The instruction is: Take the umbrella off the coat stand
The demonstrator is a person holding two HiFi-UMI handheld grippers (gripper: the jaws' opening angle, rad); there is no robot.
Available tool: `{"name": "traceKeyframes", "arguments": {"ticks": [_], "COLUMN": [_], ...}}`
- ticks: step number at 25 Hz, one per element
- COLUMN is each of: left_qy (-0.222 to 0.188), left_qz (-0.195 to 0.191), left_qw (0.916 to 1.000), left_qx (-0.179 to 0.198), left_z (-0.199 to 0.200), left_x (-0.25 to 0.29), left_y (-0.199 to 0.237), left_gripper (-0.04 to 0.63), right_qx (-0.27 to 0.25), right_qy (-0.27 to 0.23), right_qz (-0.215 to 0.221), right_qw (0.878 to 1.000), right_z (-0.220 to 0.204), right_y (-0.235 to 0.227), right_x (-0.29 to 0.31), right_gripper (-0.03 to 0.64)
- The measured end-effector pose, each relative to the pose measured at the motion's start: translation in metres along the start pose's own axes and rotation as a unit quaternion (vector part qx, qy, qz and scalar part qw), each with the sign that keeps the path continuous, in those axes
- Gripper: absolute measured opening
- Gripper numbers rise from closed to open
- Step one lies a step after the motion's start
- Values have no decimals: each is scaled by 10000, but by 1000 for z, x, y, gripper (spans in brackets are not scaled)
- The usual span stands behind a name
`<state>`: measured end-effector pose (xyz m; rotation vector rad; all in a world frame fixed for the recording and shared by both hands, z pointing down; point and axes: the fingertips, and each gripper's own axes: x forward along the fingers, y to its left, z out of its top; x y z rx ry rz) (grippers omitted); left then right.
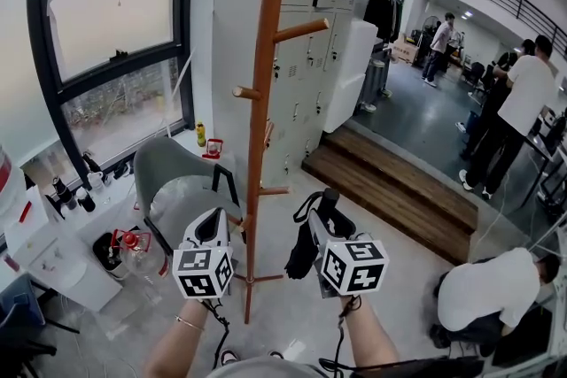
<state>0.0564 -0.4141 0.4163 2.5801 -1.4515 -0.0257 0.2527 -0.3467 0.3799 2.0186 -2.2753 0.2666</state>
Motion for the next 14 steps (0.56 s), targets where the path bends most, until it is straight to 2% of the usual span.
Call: {"name": "traceKeyframes", "arguments": {"ticks": [14], "left_qy": [61], "left_qz": [73], "left_qw": [10000], "left_qx": [-25], "left_z": [-7], "left_x": [6], "left_y": [-1], "left_gripper": [3], "right_qx": [-167], "right_qy": [99], "right_qz": [91], "right_qw": [9998], "right_z": [-2], "right_y": [-5], "right_x": [7], "right_gripper": [153]}}
